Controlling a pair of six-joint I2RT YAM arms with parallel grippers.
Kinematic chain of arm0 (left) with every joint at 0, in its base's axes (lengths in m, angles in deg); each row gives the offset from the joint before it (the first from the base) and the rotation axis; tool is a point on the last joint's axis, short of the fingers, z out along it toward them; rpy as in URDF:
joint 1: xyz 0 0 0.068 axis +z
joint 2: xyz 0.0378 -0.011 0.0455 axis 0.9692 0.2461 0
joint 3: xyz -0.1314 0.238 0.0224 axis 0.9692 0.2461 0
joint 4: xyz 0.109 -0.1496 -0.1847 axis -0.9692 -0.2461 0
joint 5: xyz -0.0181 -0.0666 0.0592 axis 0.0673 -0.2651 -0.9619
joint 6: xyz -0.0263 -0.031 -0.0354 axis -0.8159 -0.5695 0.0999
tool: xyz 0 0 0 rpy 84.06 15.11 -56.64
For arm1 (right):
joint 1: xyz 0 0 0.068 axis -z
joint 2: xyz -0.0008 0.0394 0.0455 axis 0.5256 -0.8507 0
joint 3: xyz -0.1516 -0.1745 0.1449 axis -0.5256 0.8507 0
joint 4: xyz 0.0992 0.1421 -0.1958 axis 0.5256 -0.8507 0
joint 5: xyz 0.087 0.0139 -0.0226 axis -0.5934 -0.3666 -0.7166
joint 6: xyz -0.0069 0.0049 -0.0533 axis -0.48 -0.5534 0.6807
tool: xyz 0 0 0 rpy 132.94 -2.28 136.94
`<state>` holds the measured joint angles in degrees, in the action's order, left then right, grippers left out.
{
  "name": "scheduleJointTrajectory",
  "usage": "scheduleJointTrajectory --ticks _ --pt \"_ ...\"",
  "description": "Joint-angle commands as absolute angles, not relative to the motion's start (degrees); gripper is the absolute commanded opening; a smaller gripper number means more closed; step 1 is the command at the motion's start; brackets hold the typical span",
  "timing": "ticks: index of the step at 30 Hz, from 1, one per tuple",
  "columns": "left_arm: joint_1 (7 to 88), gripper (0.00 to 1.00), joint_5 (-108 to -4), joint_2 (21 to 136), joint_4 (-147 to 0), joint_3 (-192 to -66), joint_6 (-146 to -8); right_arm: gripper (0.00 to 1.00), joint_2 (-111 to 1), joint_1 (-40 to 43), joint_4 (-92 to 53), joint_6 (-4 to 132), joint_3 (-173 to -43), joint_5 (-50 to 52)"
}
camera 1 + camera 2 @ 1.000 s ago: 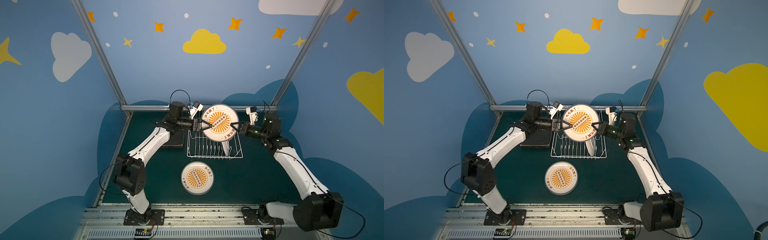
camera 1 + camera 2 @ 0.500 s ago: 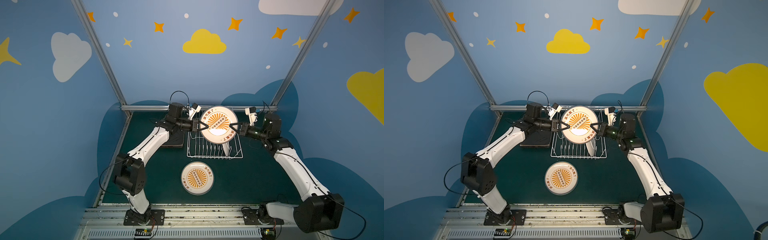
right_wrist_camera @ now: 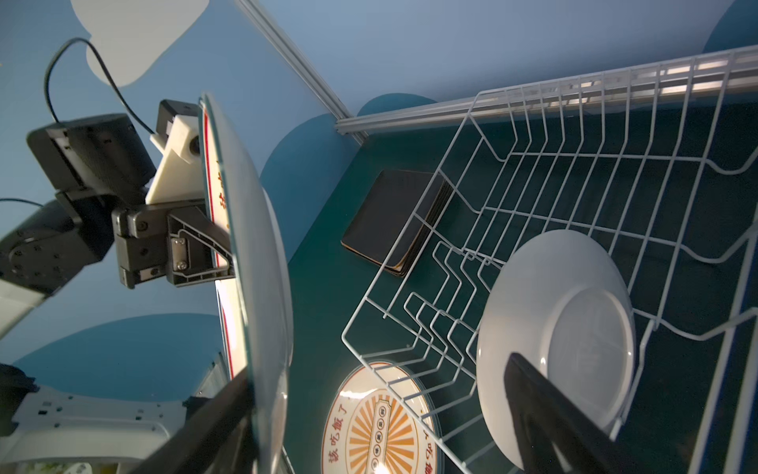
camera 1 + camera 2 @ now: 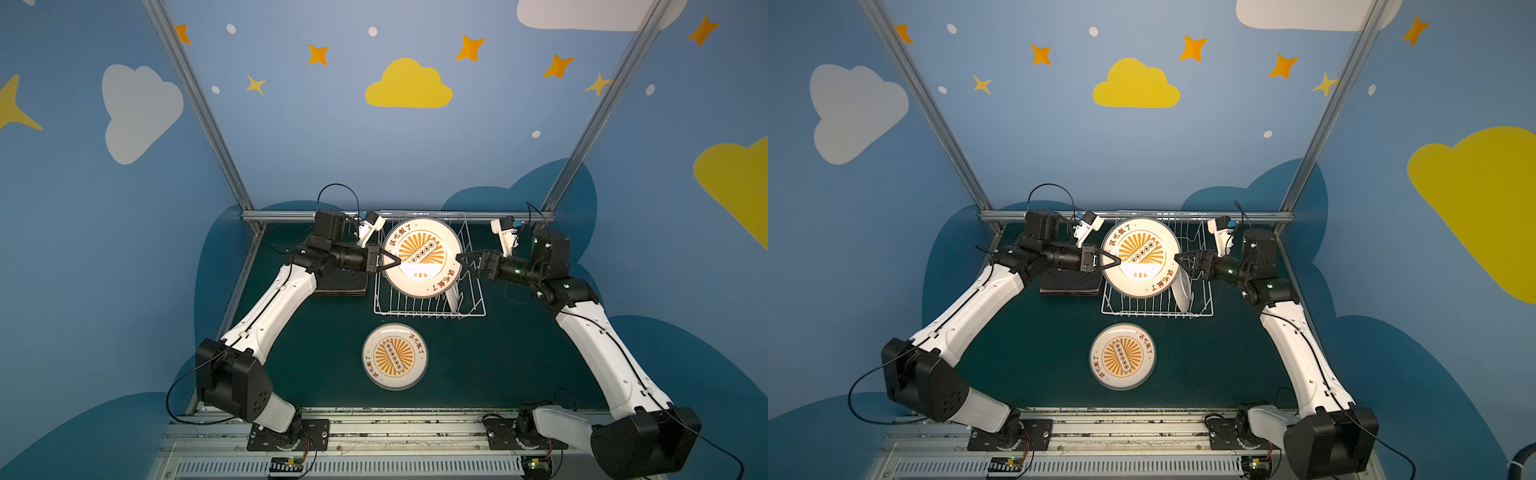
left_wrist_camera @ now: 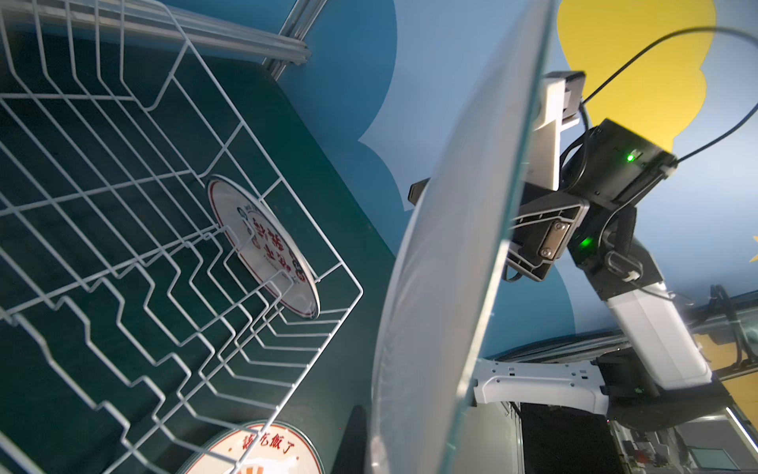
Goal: Unload the plates from the dish rack
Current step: Pick up a plate from the dish rack, then place the plate among the plates.
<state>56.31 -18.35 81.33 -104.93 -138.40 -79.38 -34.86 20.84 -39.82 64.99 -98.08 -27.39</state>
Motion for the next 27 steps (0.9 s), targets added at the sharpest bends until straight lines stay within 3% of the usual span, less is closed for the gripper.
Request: scheduleJointTrajectory --ticks 1,6,16,27 --pt "56.68 0.03 -17.05 78.94 -118.47 -138.56 -72.32 0.89 -33.05 21.18 -46.07 74.28 -100.14 -27.16" --pt "56.73 0.03 -21.02 76.24 -130.07 -136.98 -67.16 0.89 -31.30 19.77 -51.76 85.99 -100.09 -25.78" --pt "56.40 0.03 -23.65 75.39 -134.88 -125.42 -65.95 0.89 -29.03 15.63 -57.27 100.84 -98.10 -22.09" --pt "54.58 0.03 -27.60 80.91 -134.99 -120.43 -65.20 0.89 -30.31 11.10 -60.43 105.15 -97.40 -20.69"
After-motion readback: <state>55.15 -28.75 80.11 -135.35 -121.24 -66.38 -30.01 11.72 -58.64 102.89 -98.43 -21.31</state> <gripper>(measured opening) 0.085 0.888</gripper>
